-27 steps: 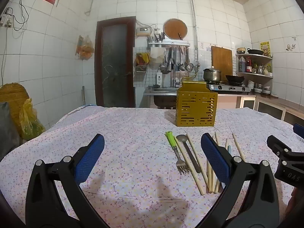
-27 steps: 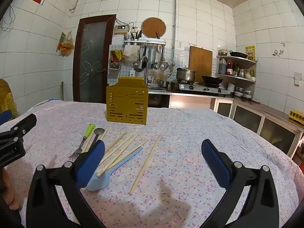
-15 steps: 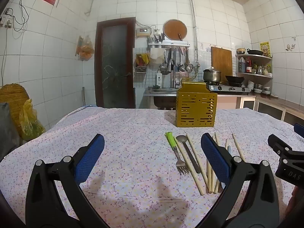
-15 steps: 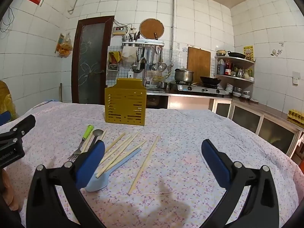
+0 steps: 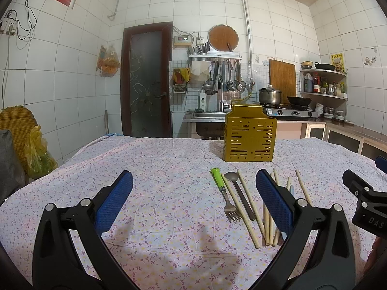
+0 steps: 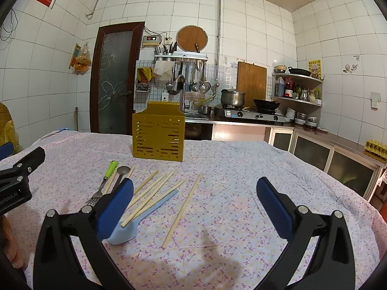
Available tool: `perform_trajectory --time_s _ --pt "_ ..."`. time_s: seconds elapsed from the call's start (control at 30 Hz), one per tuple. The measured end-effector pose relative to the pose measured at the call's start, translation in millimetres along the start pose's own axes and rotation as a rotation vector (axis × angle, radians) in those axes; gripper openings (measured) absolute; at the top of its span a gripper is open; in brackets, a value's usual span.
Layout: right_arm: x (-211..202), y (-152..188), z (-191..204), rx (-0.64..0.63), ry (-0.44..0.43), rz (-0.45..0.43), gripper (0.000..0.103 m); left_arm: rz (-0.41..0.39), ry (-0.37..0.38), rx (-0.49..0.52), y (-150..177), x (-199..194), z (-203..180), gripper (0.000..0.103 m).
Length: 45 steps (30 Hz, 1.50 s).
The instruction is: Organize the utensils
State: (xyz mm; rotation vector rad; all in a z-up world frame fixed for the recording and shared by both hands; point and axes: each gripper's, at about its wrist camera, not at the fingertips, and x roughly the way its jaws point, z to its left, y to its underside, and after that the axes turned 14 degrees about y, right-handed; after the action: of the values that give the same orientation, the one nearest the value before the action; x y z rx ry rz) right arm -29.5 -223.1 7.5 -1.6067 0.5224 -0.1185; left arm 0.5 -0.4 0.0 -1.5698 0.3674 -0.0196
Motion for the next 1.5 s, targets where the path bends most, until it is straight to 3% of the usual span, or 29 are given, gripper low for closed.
perform_trajectory --time_s 1.5 --pt "-4.5 -4.0 -1.3 -0.003 0.006 -0.014 0.099 -0.004 -0.001 0.002 -0.4 -0.2 0.0 0.098"
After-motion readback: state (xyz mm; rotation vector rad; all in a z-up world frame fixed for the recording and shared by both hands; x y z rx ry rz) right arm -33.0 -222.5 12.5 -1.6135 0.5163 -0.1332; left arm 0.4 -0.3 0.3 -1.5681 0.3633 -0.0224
